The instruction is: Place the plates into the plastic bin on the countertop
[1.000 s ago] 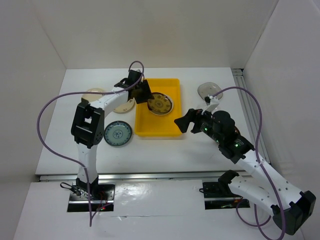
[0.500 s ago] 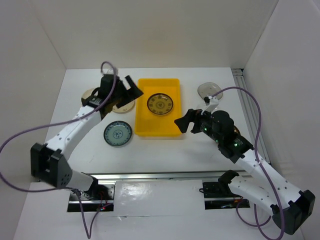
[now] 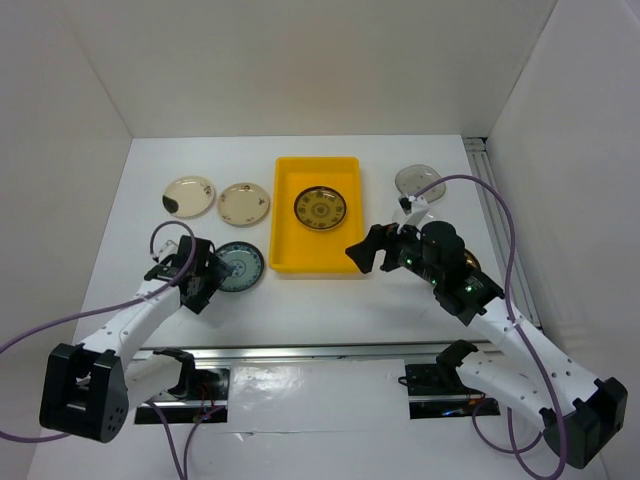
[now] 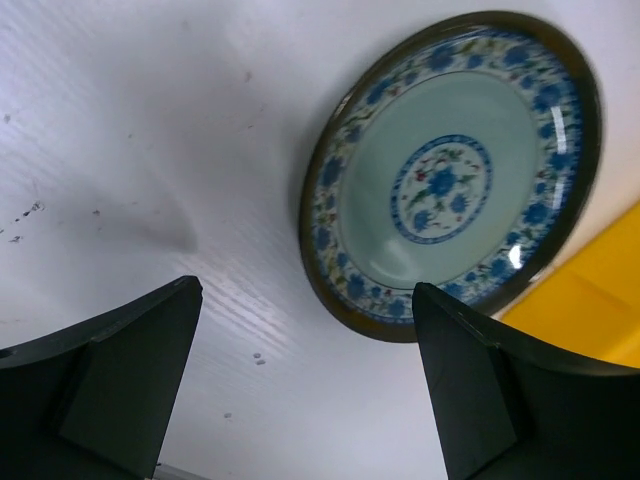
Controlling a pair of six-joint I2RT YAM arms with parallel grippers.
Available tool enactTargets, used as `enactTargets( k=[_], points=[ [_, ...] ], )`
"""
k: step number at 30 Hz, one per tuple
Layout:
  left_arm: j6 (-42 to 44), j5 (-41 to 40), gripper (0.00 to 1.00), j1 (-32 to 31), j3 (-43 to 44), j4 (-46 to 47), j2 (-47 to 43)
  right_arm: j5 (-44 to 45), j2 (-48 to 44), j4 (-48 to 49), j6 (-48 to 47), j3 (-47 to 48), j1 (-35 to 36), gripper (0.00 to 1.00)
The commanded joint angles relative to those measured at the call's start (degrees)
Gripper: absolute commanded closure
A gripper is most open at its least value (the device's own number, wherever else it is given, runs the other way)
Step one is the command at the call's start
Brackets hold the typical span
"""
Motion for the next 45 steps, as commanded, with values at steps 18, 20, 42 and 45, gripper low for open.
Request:
enactTargets(
  k=[18,20,42,45],
  points=[
    [-5.51,-1.45,0.75,-0.61,-7.77,12.21,10.55,-1.96,0.04,1.8,-1.36,-1.16,-0.37,0.0],
    [-5.51,-1.45,0.91,-0.09,-7.77,12.21,11.26,-1.96,0.04,1.8,-1.36,-1.16,-0.37,0.0],
    [-8.11,-27.64,1.0,-22.48,23.6,-11.04,2.98,33.54,-7.26,-13.32,17.18,-0.89,-0.89,0.0],
    [-2.45,-27.38,1.0,-23.73,27.38,-4.6,8.87,33.54,-8.84,-13.32,17.8,-2.21,-0.89,0.0]
  ],
)
